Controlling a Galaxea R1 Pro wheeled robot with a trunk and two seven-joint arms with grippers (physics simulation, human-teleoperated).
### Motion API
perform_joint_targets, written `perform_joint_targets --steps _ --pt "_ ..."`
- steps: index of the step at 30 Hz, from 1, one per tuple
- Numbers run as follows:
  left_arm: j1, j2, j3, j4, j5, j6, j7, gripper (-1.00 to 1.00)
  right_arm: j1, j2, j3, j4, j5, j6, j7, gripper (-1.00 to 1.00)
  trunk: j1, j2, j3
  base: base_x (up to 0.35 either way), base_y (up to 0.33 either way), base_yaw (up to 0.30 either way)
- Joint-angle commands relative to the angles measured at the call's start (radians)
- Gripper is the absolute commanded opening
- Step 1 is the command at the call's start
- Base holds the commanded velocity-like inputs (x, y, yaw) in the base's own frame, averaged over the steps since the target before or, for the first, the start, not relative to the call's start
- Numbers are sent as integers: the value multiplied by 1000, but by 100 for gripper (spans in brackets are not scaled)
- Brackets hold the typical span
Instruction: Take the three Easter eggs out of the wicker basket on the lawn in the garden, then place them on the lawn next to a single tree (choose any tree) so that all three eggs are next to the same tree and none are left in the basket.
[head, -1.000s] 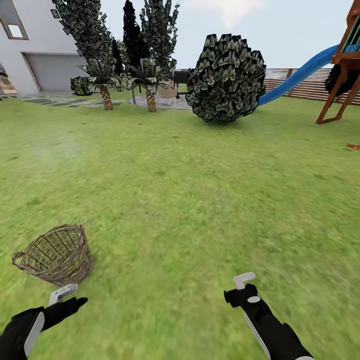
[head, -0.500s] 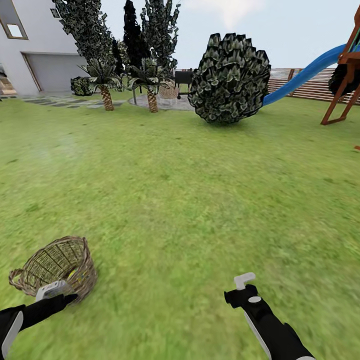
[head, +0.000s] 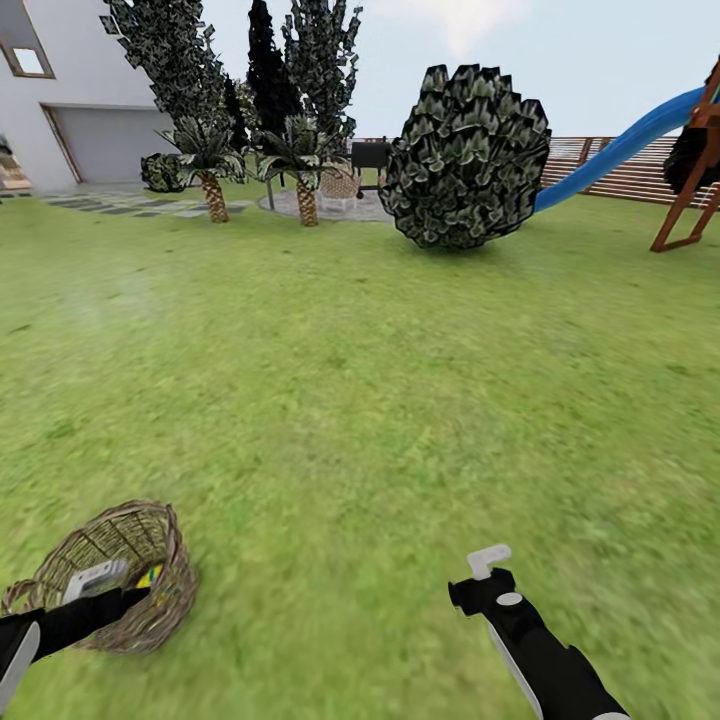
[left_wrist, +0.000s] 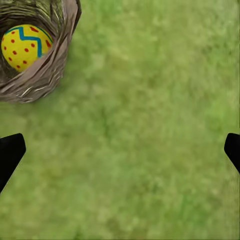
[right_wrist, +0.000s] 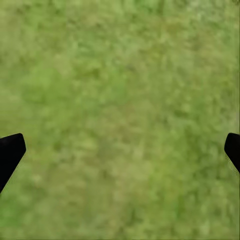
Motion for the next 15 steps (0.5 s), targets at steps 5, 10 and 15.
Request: perform_joint_targets --steps 5,10,15 --pt "-1 2 3 0 -29 16 0 100 -1 0 6 -2 13 9 -4 100 1 0 -1 327 77 0" --pt "-1 -5 4 0 -117 24 0 100 -1 2 7 -2 15 8 -5 100 1 0 -1 327 58 0" --pt "-1 -6 4 0 -129 24 -1 100 -1 2 7 -1 15 7 -5 100 1 0 -1 288 25 0"
